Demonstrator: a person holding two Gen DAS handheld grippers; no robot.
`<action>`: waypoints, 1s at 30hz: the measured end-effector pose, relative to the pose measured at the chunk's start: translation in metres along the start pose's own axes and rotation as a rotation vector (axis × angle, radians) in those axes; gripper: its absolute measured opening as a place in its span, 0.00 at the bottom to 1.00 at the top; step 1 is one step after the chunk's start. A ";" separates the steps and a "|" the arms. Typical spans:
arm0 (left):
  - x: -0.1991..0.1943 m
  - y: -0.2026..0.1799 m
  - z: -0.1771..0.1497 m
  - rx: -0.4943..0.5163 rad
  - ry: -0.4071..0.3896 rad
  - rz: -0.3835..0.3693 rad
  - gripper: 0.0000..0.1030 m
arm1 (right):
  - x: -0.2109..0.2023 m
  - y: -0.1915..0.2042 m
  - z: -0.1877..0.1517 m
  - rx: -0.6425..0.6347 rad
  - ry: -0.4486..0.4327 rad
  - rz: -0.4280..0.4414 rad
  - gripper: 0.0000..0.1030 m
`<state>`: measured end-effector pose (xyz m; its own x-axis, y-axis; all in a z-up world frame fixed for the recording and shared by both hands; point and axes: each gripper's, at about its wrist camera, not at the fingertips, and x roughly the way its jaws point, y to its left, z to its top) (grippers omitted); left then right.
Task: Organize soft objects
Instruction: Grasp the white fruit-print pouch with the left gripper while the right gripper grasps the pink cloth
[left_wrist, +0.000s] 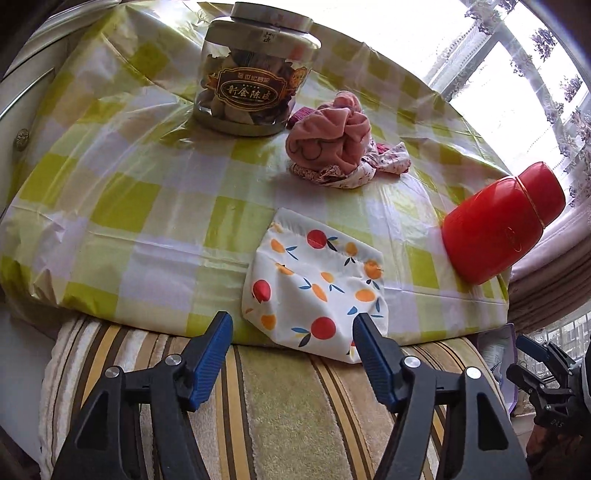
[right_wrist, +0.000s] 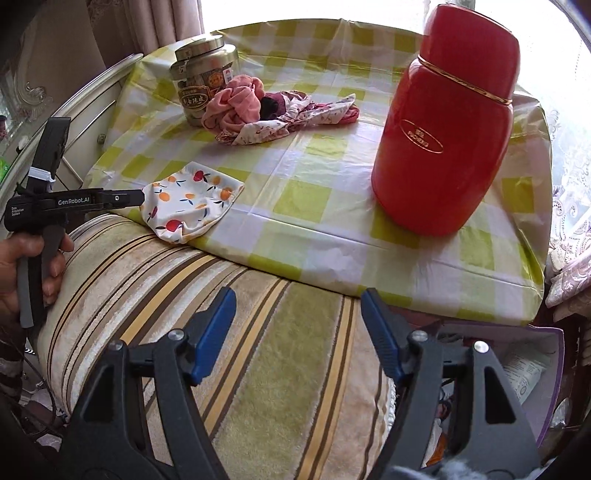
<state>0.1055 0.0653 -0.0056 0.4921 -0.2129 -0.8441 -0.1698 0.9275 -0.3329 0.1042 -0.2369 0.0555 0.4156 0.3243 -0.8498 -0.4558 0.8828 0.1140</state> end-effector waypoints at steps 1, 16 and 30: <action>0.004 0.001 0.003 0.002 0.009 -0.003 0.66 | 0.003 0.002 0.003 -0.004 0.002 0.003 0.71; 0.052 -0.021 0.021 0.141 0.121 0.056 0.66 | 0.042 0.028 0.053 -0.030 -0.030 0.040 0.73; 0.047 -0.017 0.020 0.148 0.048 -0.024 0.06 | 0.090 0.056 0.146 0.046 -0.169 0.075 0.84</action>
<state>0.1485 0.0451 -0.0317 0.4526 -0.2463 -0.8570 -0.0296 0.9564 -0.2905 0.2309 -0.1091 0.0607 0.5099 0.4386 -0.7400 -0.4558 0.8673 0.1999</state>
